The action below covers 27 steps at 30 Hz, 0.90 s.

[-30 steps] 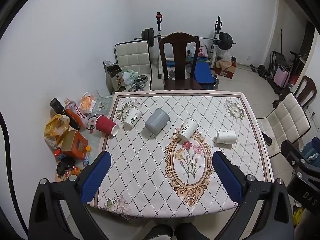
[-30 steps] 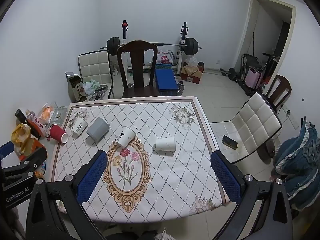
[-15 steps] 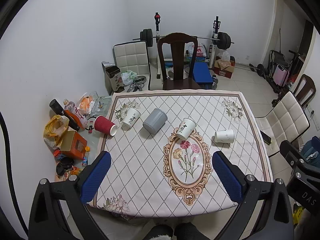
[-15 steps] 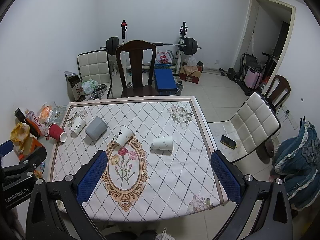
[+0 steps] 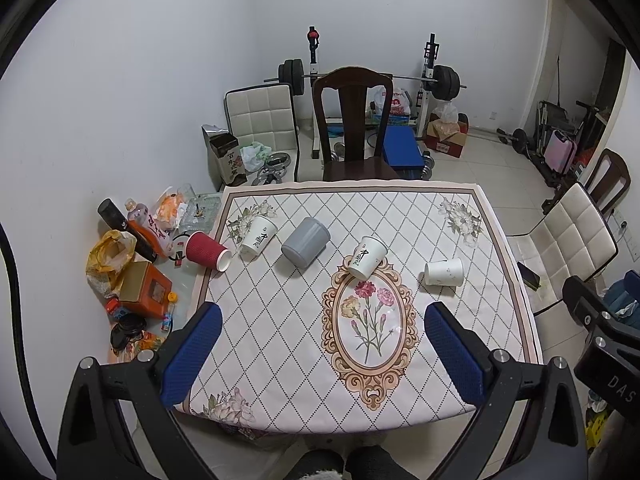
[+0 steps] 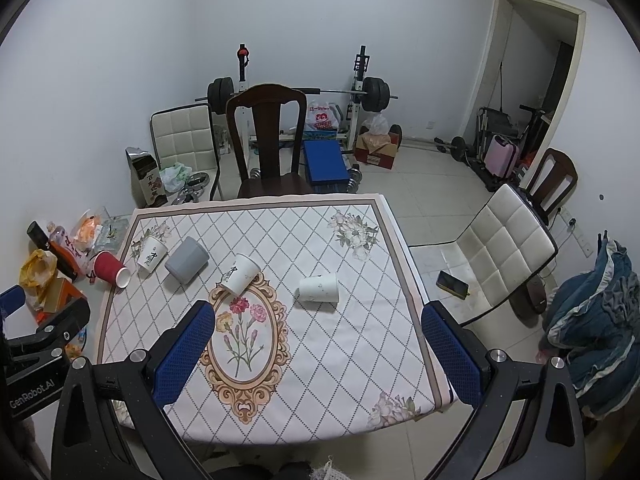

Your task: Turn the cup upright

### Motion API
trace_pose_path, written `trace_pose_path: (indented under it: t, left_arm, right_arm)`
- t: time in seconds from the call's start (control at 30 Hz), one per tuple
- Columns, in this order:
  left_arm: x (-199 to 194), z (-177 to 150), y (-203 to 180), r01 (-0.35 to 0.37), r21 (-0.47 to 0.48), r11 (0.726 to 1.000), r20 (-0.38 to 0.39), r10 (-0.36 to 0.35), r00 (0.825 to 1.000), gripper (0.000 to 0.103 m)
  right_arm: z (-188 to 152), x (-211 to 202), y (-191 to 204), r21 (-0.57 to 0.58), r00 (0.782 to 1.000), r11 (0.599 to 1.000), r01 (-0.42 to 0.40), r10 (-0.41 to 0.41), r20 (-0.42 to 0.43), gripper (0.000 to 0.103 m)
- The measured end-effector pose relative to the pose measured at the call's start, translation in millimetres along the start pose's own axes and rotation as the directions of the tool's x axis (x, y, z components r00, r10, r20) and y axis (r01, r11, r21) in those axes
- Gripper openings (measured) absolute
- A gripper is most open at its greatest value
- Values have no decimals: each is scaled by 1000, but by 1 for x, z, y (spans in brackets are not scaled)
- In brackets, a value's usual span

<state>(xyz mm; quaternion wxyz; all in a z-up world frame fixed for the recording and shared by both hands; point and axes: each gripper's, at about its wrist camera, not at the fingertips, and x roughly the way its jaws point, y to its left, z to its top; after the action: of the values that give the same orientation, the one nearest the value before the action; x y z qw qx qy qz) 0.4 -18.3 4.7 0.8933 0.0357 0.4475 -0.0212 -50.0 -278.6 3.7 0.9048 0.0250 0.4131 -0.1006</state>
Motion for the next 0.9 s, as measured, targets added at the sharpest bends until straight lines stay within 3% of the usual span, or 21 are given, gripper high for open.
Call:
trace_pose_path:
  t: [0.9]
  left_arm:
    - [-1, -2, -3, 7, -2, 1000, 2, -7, 1000, 103]
  right_arm:
    - [1, -2, -5, -5, 1000, 1000, -3, 3, 9, 103]
